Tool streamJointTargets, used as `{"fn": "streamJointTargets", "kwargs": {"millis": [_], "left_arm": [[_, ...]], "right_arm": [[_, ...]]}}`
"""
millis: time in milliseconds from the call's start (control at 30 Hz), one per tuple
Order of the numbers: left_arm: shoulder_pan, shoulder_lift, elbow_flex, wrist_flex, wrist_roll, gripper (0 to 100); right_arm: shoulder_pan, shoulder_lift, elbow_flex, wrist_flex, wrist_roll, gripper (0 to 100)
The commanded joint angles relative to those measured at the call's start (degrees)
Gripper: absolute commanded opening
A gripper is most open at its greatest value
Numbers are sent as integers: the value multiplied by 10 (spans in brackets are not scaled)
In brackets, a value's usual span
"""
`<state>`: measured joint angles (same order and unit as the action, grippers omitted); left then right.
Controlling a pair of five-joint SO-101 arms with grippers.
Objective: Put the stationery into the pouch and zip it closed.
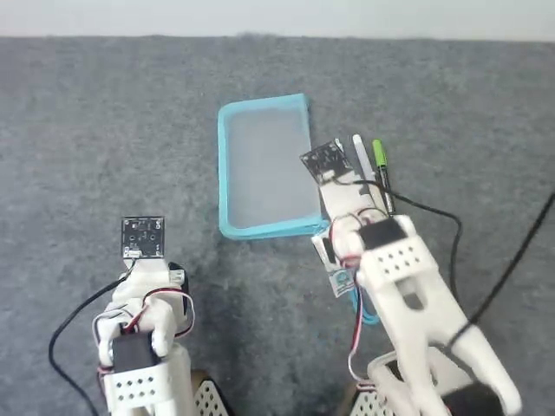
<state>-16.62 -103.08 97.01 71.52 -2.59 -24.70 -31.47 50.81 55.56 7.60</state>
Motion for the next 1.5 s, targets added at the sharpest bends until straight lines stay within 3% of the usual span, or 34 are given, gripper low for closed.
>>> {"fn": "streamJointTargets", "kwargs": {"millis": [0, 167, 267, 500, 667, 867, 1133, 1333, 1467], "left_arm": [[36, -12, -4, -45, 2, 73], [8, -11, -9, -217, -123, 75], [33, -9, -29, -256, -143, 76], [46, 49, -125, -268, -79, 117], [49, 276, -259, -294, -40, 126], [90, 563, -445, -284, 37, 136], [120, 758, -422, -430, 43, 209], [136, 824, -415, -450, 45, 209], [189, 841, -411, -450, 62, 209]], "right_arm": [[-39, -60, 6, -14, -2, 7], [-69, -67, 4, 4, 28, 7], [-65, -69, -9, 10, 21, 6], [-64, -70, -128, 94, 41, 6], [-64, -65, -268, 170, 24, 6], [-65, -74, -207, 102, 16, 6], [-65, -106, -156, 52, 17, 6], [-65, -71, -312, 109, 18, 6], [-68, 4, -453, 167, 18, 6]]}}
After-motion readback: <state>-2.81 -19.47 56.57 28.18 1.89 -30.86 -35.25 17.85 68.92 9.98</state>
